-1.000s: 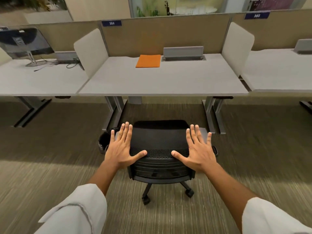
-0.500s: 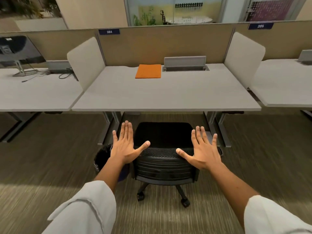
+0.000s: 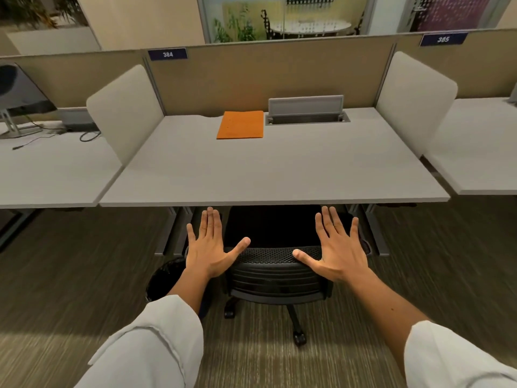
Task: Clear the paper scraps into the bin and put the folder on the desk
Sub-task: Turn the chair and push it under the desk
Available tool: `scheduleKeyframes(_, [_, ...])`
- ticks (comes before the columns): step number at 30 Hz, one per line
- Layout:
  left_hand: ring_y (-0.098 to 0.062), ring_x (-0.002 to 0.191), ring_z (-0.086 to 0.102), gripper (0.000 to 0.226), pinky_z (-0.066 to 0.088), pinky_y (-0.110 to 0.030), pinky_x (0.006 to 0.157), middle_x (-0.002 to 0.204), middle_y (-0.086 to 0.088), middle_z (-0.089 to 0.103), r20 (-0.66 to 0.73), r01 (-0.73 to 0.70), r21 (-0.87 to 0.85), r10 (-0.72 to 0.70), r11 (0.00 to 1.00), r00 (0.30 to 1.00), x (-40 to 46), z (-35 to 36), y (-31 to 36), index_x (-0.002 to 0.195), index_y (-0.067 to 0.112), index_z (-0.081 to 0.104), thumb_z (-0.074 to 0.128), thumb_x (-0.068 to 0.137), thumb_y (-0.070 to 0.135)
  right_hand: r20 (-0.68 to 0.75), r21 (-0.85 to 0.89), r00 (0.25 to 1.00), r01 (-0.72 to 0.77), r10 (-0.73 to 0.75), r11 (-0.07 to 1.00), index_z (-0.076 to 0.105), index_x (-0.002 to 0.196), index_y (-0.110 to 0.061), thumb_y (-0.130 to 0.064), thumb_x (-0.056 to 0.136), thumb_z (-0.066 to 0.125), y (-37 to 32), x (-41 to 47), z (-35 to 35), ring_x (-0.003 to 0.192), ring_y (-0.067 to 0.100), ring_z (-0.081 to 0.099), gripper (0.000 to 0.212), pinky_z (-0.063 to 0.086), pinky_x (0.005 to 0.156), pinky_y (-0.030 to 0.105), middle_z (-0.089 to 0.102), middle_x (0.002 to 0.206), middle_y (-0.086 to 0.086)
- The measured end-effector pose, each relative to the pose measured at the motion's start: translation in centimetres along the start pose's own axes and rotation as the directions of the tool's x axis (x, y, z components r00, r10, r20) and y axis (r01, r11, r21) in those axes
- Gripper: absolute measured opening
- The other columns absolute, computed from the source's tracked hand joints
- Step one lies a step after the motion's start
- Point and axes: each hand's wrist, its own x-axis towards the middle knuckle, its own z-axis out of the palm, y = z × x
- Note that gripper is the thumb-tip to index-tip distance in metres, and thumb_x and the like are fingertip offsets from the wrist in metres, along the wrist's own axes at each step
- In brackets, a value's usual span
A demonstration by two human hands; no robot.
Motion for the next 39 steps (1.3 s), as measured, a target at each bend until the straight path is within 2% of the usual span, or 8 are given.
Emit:
scheduleKeyframes(7, [-0.015,0.145,-0.035,0.113,-0.018,-0.056,0.118,0.158,-0.002,-0.038,-0.015,0.017,0.017,-0.017,1.000,1.000,4.9,0.0,-0.6,0.147,0.016,-0.034,-0.001,0.072,0.094,-0.036,0.016,0.999,0.033,-0.032,0.999,-0.009,0.158,-0.015,-0.098,0.072,0.003,0.5,4.6,0.0,0.151,0.022,-0.027,0.120,-0.014,0.118,0.063,-0.020,0.166,0.007])
scheduleKeyframes(24, [-0.014,0.143,-0.038,0.112,-0.020,-0.058,0.117,0.155,0.001,-0.042,-0.021,-0.009,-0.017,0.009,1.000,1.000,13.1,-0.6,-1.4,0.144,0.018,-0.040,0.002,0.073,0.095,-0.052,-0.011,0.998,0.032,-0.033,0.999,-0.019,0.156,-0.017,-0.099,0.071,0.003,1.3,12.8,0.2,0.150,0.019,-0.031,0.120,-0.012,0.119,0.063,-0.027,0.164,0.005])
scheduleKeyframes(39, [-0.016,0.146,-0.032,0.118,-0.016,-0.058,0.118,0.159,-0.001,-0.034,-0.046,-0.028,0.019,0.029,0.999,0.999,18.3,-1.1,-2.6,0.148,0.017,-0.033,0.000,0.068,0.097,-0.046,0.007,0.999,-0.005,0.006,1.000,-0.013,0.158,-0.017,-0.099,0.070,0.004,0.8,17.6,0.8,0.151,0.019,-0.029,0.122,-0.012,0.119,0.064,-0.023,0.166,0.004])
